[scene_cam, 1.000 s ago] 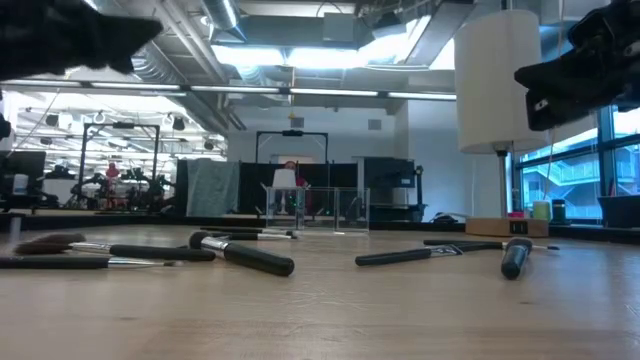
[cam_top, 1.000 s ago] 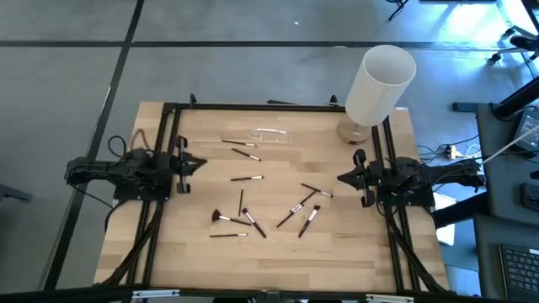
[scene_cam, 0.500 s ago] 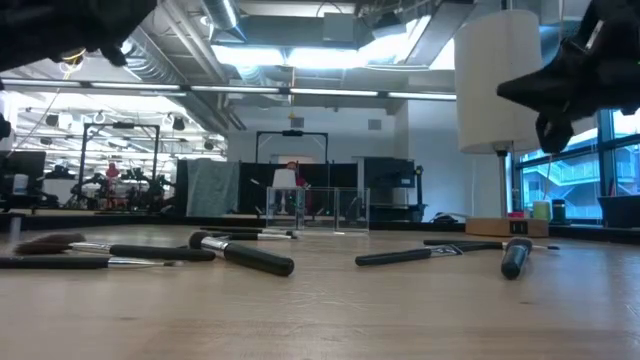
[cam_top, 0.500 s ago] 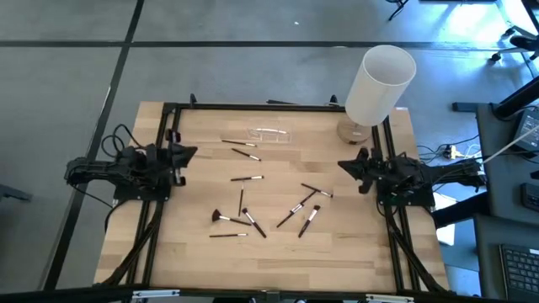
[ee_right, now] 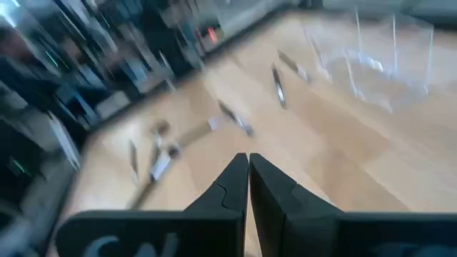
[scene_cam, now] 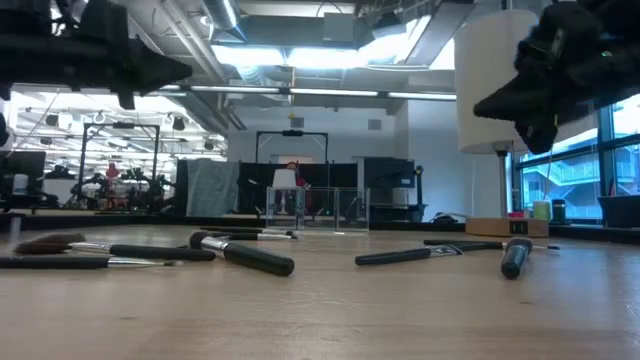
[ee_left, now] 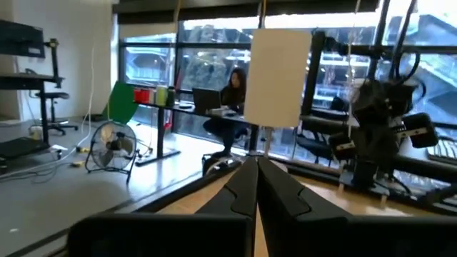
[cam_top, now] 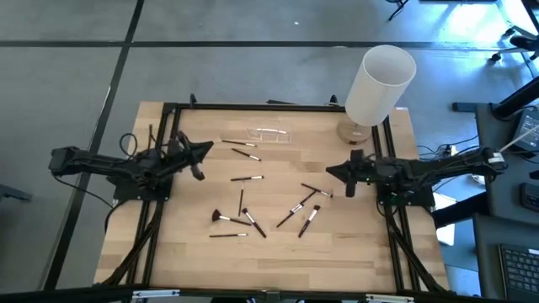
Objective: Pick & Place Makeup Brushes
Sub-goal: Put the eyeshadow brush into the transparent organizer
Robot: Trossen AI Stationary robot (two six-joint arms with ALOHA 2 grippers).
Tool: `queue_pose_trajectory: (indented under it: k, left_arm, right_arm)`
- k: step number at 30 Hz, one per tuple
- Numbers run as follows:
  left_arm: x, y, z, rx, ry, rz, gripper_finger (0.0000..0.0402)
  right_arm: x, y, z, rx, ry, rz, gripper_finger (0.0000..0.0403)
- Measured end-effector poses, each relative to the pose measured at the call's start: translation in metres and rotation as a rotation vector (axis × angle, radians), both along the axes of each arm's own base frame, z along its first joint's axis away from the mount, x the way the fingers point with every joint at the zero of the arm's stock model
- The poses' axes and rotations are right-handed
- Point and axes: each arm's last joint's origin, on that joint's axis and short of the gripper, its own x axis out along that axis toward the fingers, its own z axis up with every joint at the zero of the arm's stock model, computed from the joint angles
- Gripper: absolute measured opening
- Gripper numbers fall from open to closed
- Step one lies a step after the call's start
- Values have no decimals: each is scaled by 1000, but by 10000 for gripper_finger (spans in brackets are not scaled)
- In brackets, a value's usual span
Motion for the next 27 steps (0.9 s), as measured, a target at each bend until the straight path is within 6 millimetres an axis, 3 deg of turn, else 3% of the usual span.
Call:
queue_pose_trajectory:
  k: [6, 14, 20, 27]
  left_arm:
    - [38, -1, 15, 30, 149, -19, 16]
    - [113, -3, 21, 169, 402, -17, 43]
    - [153, -4, 8, 206, 513, -21, 72]
    - [171, -4, -10, 249, 607, -22, 92]
  right_arm:
    - [17, 3, 3, 43, 440, -13, 17]
    - [55, 11, 8, 35, 715, 142, 33]
    - [73, 13, -17, -31, 912, 188, 92]
    - [81, 14, -42, -51, 1038, 214, 142]
